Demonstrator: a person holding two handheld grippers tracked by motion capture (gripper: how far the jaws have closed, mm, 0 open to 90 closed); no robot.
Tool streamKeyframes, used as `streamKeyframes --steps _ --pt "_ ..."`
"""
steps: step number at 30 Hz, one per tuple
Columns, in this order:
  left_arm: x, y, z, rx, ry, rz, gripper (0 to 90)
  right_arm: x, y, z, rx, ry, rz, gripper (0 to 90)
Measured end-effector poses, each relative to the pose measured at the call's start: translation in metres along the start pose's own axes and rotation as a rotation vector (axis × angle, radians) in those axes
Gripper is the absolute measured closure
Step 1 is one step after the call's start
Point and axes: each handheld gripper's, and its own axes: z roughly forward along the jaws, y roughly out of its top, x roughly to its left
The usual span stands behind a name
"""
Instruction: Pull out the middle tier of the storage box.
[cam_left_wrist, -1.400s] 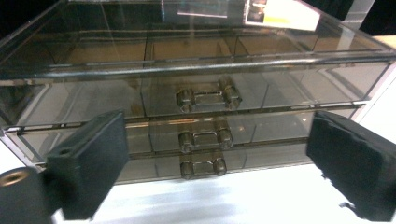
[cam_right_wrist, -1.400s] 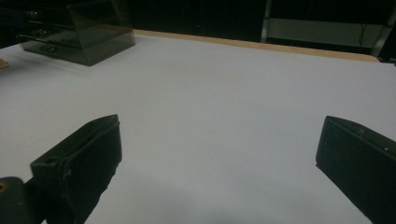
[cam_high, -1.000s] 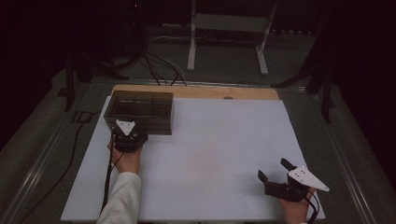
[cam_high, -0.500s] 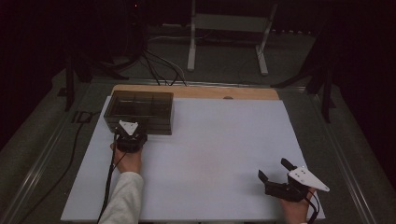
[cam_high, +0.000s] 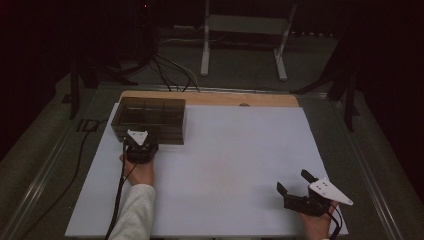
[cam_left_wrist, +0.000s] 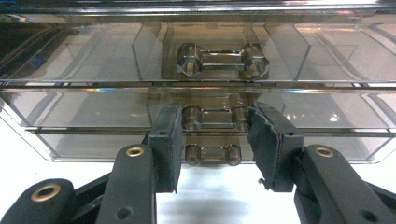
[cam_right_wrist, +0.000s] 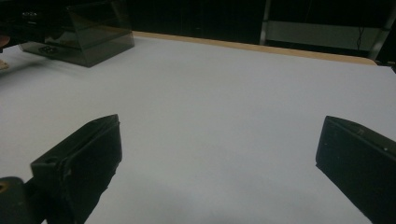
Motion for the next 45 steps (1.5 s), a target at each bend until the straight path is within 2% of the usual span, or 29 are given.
streamKeyframes --steps 10,19,24,25,27,31,33,36,38,40,45 --pt "-0.003 -0.001 -0.002 0.001 0.014 0.002 58.0 -0.001 0.000 0.000 0.000 -0.002 0.002 0.7" --pt "0.000 -0.007 -0.018 0.022 0.000 -0.005 57.9 0.000 0.000 0.000 0.001 -0.002 0.000 0.7" --pt "0.005 -0.005 -0.019 0.040 -0.039 -0.032 57.1 -0.001 0.000 -0.001 0.001 -0.002 0.002 0.7" --pt "0.006 -0.005 -0.019 0.046 -0.047 -0.032 55.4 -0.001 0.000 -0.001 0.001 -0.002 0.004 0.7" --pt "0.008 -0.005 -0.020 0.058 -0.061 -0.031 45.1 -0.001 0.000 -0.001 0.001 -0.002 0.005 0.7" --pt "0.010 -0.005 -0.024 0.051 -0.095 -0.009 35.2 0.000 0.000 0.000 0.002 -0.001 0.000 0.7" --pt "0.012 -0.004 -0.026 0.049 -0.131 -0.016 28.5 0.000 0.000 0.000 0.003 0.000 0.002 0.7" --pt "0.015 -0.003 -0.027 0.051 -0.160 -0.029 18.5 0.000 0.000 0.000 0.005 -0.001 0.003 0.7" --pt "0.017 -0.003 -0.029 0.053 -0.180 -0.032 15.5 0.000 0.000 0.000 0.005 -0.001 0.005 0.7" --pt "0.020 -0.002 -0.030 0.061 -0.209 -0.033 5.2 0.000 0.000 0.000 0.004 -0.001 0.006 0.7" --pt "0.026 0.000 -0.034 0.068 -0.237 -0.025 0.7 0.000 -0.001 0.000 0.005 0.000 0.006 0.7"
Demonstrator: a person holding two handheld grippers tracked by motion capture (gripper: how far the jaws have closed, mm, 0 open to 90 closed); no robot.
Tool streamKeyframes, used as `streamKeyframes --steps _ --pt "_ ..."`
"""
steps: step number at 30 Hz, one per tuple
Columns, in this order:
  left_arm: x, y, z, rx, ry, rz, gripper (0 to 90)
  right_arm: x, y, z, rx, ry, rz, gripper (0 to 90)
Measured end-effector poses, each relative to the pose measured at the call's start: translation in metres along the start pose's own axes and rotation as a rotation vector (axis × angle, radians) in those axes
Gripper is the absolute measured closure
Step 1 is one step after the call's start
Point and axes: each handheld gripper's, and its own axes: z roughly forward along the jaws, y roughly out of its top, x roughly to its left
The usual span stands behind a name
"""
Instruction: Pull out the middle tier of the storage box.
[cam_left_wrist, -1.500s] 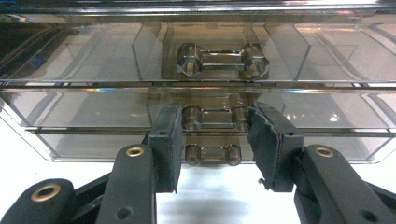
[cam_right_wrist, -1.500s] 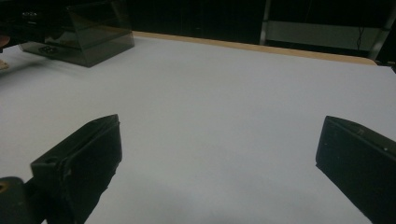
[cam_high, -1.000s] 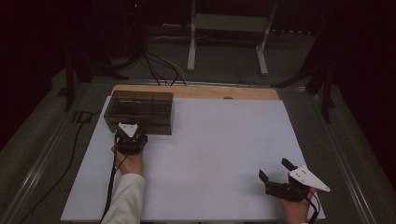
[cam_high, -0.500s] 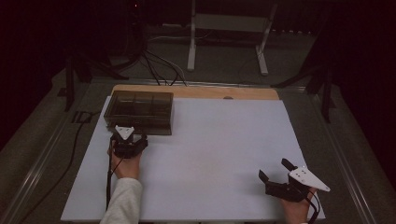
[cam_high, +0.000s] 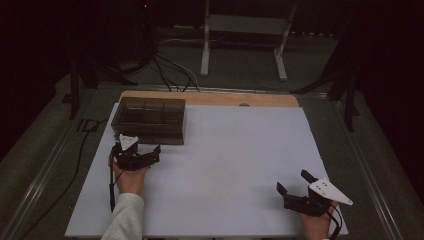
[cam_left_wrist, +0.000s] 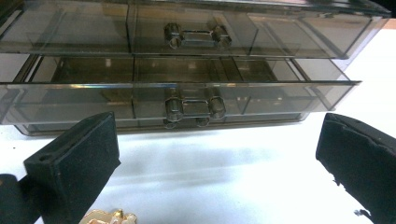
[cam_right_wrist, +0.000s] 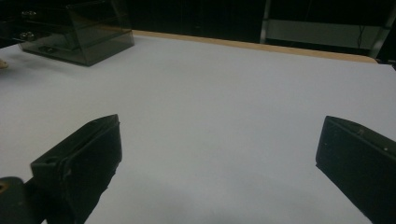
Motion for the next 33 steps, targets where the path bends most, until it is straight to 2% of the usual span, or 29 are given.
streamKeyframes --steps 4,10,14,18,25,27,30,33 --pt "0.003 0.002 -0.004 0.011 -0.010 0.022 0.6 0.000 0.000 0.000 -0.001 -0.001 -0.001 0.7" --pt "0.005 0.005 -0.008 0.011 -0.035 0.022 0.7 0.000 0.000 0.000 0.001 0.001 0.000 0.7" --pt "0.009 0.008 -0.011 0.024 -0.089 0.021 0.7 0.000 0.000 0.000 0.000 0.000 0.001 0.7" --pt "0.011 0.011 -0.013 0.027 -0.116 0.022 0.7 0.000 0.000 0.000 -0.002 0.000 -0.001 0.7" --pt "0.011 0.016 -0.015 0.034 -0.154 0.048 0.8 -0.001 0.000 -0.001 -0.003 -0.001 0.000 0.7" --pt "0.011 0.017 -0.015 0.019 -0.170 0.056 0.8 -0.001 0.000 -0.001 -0.003 -0.002 0.000 0.7" --pt "0.011 0.018 -0.015 0.017 -0.193 0.079 0.8 -0.001 0.000 -0.001 -0.003 -0.002 0.001 0.7" --pt "0.010 0.019 -0.014 0.024 -0.191 0.117 0.8 -0.001 0.000 -0.001 -0.002 -0.001 0.000 0.7"
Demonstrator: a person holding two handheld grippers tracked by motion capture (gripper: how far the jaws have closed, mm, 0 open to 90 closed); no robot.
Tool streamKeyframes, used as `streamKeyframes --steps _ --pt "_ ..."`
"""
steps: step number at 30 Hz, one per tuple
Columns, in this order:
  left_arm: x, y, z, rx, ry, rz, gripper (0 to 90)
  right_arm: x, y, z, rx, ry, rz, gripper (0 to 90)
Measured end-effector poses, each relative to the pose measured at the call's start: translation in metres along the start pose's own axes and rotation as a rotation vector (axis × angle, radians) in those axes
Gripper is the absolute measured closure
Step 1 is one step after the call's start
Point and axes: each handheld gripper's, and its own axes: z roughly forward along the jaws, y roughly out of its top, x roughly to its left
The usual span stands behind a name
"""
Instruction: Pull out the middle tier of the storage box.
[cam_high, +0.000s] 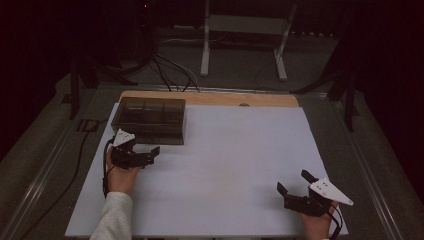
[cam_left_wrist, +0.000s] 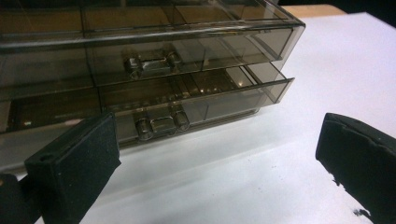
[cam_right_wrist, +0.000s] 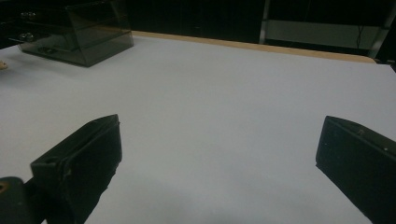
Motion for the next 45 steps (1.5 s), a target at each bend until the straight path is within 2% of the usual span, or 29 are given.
streamKeyframes --steps 5,9,11,13,20,26,28,32,38,40,45 --pt "-0.001 0.006 0.001 0.007 -0.011 0.047 0.8 0.000 0.000 0.000 0.001 0.000 0.000 0.7" --pt "0.000 0.011 -0.001 -0.001 -0.044 0.072 0.8 0.000 0.000 0.000 0.000 -0.001 0.000 0.7" --pt "0.000 0.012 -0.001 0.000 -0.048 0.087 0.8 0.000 0.000 0.000 0.001 -0.001 0.000 0.7" --pt "0.001 0.015 0.000 0.012 -0.049 0.115 0.8 0.000 0.000 0.000 0.000 0.000 -0.001 0.7" --pt "0.003 0.021 0.002 0.079 -0.070 0.165 0.8 0.000 0.000 0.000 0.002 -0.002 -0.001 0.7" --pt "0.004 0.022 0.004 0.101 -0.081 0.223 0.7 0.000 0.000 0.000 0.002 -0.002 -0.003 0.7" --pt "0.005 0.024 0.004 0.108 -0.085 0.230 0.8 0.000 0.000 0.000 0.002 -0.001 -0.003 0.7" --pt "0.005 0.028 0.005 0.126 -0.078 0.268 0.7 0.000 0.000 0.001 0.003 -0.001 -0.003 0.7" --pt "0.013 0.032 0.010 0.148 -0.074 0.271 0.8 0.001 0.000 0.001 0.004 0.000 -0.003 0.7" --pt "0.016 0.032 0.013 0.165 -0.066 0.287 0.8 0.000 0.000 0.001 0.004 0.000 -0.003 0.7" --pt "0.019 0.032 0.016 0.155 -0.047 0.309 9.7 0.000 0.000 0.001 0.002 0.000 -0.006 0.7"
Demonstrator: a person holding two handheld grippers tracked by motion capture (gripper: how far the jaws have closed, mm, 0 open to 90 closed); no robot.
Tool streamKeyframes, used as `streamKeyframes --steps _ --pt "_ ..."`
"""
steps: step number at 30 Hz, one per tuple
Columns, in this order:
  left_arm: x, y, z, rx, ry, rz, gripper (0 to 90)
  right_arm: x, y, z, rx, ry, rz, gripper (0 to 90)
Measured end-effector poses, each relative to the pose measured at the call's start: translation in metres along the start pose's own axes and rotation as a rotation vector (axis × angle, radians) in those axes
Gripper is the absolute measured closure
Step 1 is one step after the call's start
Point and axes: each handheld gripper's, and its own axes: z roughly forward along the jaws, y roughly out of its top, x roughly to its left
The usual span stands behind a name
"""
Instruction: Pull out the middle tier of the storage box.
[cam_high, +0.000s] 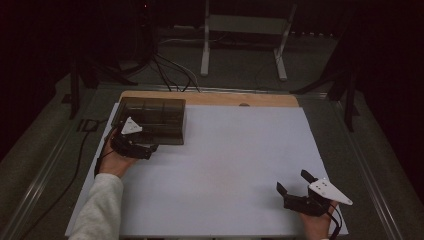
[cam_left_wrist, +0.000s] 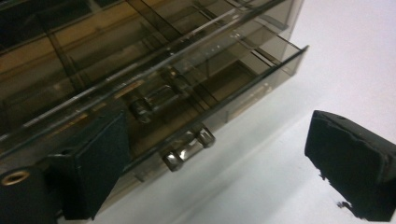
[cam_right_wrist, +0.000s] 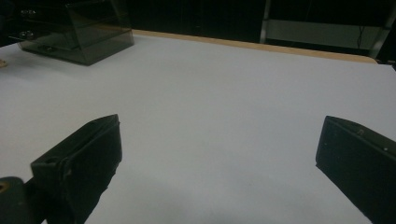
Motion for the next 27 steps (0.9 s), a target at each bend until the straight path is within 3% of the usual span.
streamKeyframes --steps 7,14,20,27 --pt "0.003 -0.003 0.005 0.017 0.059 0.044 28.3 0.000 0.000 0.000 0.000 0.001 0.001 0.7" --pt "0.009 -0.007 0.011 0.039 0.065 0.048 40.2 0.000 0.000 0.000 -0.001 0.002 -0.002 0.7" --pt "0.010 -0.009 0.013 0.037 0.045 0.073 41.3 0.000 0.000 0.000 -0.001 0.003 -0.002 0.8" --pt "0.012 -0.009 0.010 0.063 0.014 0.068 42.5 0.000 0.000 0.000 -0.002 0.003 -0.003 0.8"
